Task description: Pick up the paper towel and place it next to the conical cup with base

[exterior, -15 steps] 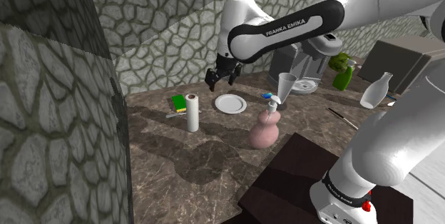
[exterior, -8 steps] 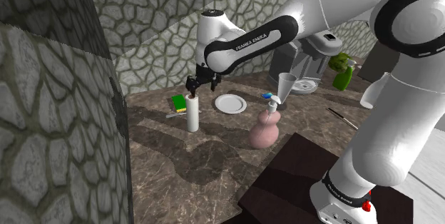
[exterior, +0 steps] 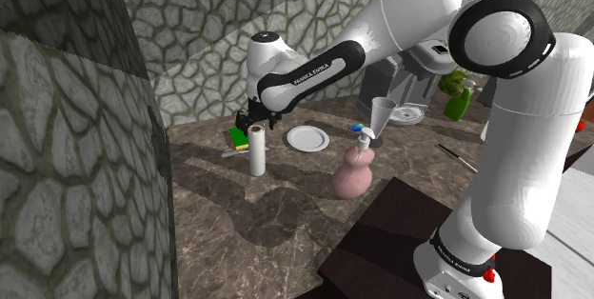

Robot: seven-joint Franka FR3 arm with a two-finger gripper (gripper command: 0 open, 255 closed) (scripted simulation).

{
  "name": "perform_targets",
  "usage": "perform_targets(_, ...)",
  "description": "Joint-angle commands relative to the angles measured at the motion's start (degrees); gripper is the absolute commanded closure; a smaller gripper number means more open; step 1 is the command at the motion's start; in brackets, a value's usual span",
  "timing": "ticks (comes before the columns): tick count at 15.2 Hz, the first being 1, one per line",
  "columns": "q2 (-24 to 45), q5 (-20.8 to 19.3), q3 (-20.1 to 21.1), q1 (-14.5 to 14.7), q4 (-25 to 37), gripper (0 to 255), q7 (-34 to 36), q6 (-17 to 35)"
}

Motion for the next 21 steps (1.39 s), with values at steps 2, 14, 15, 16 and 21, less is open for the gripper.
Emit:
perform_targets(2,1.70,-0.70,-0.34,0.09,-0.11,0,0.47,1.80)
perform_targets(14,2.59,-1.05,-0.52,0.14,-0.09,255,0.70,2.64)
perform_targets(15,2.59,-1.05,-0.52,0.15,-0.08,255,0.70,2.63)
perform_targets(16,2.59,-1.05,-0.52,0.14,-0.07,255,0.70,2.63)
perform_targets(21,2.60,-1.05,-0.52,0.14,-0.08,255,0.70,2.65)
